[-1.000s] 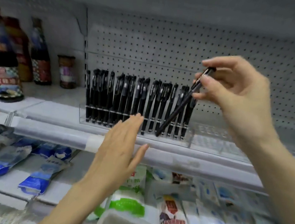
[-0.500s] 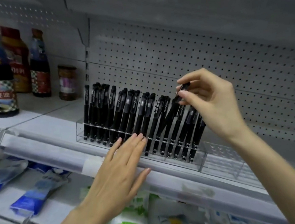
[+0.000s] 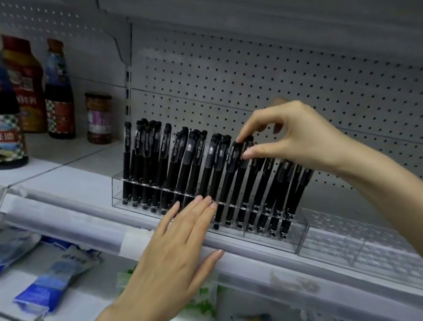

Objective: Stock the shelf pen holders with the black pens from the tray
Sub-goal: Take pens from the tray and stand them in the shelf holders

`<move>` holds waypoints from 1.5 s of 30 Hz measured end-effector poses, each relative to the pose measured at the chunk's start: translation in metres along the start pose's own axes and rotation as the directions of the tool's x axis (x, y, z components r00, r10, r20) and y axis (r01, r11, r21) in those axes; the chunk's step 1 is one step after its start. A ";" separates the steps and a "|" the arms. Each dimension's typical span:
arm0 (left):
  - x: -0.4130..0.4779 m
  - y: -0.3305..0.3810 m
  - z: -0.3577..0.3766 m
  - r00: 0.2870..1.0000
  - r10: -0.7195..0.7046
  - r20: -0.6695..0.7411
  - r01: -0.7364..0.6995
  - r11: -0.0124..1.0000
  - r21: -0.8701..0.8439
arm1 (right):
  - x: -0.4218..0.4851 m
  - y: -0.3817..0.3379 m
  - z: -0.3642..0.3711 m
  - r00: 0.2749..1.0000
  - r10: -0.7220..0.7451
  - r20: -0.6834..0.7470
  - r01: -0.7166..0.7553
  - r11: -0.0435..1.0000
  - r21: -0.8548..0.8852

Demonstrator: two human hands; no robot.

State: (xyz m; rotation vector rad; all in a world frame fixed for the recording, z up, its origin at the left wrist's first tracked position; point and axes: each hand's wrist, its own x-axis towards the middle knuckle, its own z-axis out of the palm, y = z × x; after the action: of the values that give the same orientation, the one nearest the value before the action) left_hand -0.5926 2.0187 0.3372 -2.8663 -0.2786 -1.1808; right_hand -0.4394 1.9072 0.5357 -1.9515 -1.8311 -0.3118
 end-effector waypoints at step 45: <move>-0.131 0.050 -0.026 0.974 -0.153 0.166 0.187 0.959 -0.213 | -0.168 -0.064 0.093 0.992 0.010 0.126 -0.019 0.997 0.073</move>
State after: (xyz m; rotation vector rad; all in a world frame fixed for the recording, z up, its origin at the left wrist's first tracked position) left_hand -0.6931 1.9473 0.2661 -3.1948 -0.4306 -1.0894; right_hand -0.5313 1.8026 0.3884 -1.9719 -1.8773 -0.1165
